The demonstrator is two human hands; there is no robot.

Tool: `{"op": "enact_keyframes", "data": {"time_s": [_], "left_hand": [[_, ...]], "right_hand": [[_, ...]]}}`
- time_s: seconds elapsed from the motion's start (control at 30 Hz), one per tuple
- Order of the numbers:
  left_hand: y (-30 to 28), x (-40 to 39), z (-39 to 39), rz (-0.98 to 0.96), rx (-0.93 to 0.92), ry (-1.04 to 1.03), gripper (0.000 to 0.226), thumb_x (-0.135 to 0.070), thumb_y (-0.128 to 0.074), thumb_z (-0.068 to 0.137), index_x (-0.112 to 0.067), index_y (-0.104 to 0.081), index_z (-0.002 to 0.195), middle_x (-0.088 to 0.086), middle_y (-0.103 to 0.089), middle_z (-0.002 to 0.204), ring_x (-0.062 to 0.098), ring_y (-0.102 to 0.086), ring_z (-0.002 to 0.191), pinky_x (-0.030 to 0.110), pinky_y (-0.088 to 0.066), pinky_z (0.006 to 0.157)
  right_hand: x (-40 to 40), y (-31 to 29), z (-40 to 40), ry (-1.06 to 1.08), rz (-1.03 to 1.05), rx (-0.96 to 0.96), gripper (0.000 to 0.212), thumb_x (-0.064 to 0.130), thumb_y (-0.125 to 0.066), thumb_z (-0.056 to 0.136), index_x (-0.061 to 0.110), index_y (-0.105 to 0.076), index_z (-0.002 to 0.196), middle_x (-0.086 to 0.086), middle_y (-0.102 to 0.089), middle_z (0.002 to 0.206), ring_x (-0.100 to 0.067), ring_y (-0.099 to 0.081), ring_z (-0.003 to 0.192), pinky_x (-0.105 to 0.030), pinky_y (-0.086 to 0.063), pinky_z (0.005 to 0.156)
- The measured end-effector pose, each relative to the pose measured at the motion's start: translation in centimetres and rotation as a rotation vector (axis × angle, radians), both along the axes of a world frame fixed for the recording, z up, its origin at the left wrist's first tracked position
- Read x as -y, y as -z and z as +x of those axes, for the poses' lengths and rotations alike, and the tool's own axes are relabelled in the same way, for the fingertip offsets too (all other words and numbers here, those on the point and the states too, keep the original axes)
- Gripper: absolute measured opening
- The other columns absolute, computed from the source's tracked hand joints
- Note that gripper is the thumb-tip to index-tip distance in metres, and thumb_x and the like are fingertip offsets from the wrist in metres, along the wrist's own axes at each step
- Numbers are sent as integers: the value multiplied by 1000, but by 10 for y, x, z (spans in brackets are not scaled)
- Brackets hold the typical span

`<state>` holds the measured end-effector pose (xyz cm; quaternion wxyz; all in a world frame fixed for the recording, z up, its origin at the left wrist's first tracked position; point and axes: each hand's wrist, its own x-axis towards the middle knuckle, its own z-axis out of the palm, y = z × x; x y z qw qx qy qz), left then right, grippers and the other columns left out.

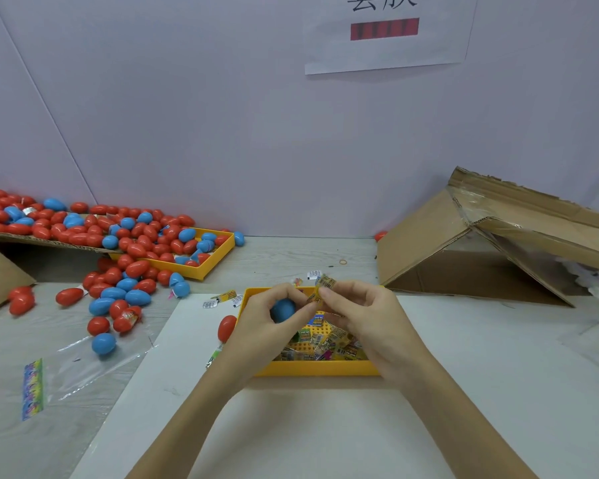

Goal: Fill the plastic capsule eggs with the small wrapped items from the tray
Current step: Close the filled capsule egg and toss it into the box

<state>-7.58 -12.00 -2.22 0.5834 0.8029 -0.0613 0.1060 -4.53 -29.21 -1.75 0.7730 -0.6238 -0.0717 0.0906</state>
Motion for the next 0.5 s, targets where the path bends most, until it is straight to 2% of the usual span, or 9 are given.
{"op": "enact_keyframes", "data": {"time_s": [0.1,0.17,0.2,0.27,0.33,0.4,0.5], "left_hand": [[0,2,-1,-36,-58,74,4,-37,-74,90,-34,-73,91,-17,-65,84,2,-60,84,19,-51,71],[-1,1,0,-174,-117,135,14,-28,-70,91,-27,-72,105,-12,-67,93,5,-62,90,20,-51,74],[-2,0,1,-247,-128,158,23,-20,-64,90,-21,-69,113,-7,-68,97,9,-64,93,21,-52,75],[-5,-3,1,-267,-103,153,25,-8,-61,98,-15,-61,122,-2,-71,106,13,-69,99,21,-54,80],[-7,-3,-1,-224,-64,125,22,-11,-62,99,-15,-60,120,-2,-71,109,17,-73,100,21,-56,81],[-8,-2,-3,-177,-34,86,21,-20,-67,94,-17,-66,115,-6,-72,106,19,-74,96,19,-56,78],[-9,-3,-2,-159,-30,62,22,-22,-68,95,-21,-73,117,-5,-75,104,18,-75,94,16,-55,78]], "right_hand": [[-5,3,-1,2,136,-63,23,17,-77,89,5,-74,109,-12,-78,101,-19,-75,97,-26,-57,82],[-4,2,0,86,128,-64,20,16,-77,89,9,-74,108,-6,-79,94,-14,-74,90,-25,-58,80],[-1,1,2,148,80,-36,18,16,-77,89,12,-75,106,-3,-79,90,-13,-73,85,-24,-58,78],[5,0,6,226,-63,48,11,19,-77,90,15,-76,100,-4,-78,85,-14,-72,79,-22,-59,72],[10,1,7,212,-202,152,6,21,-76,92,17,-77,95,-6,-77,82,-17,-73,77,-24,-60,69],[10,1,6,179,-317,257,7,23,-74,92,17,-77,94,-4,-77,80,-17,-73,78,-28,-60,73],[6,1,4,153,-433,383,5,23,-73,94,22,-77,91,6,-75,77,-9,-70,76,-22,-57,71]]}}
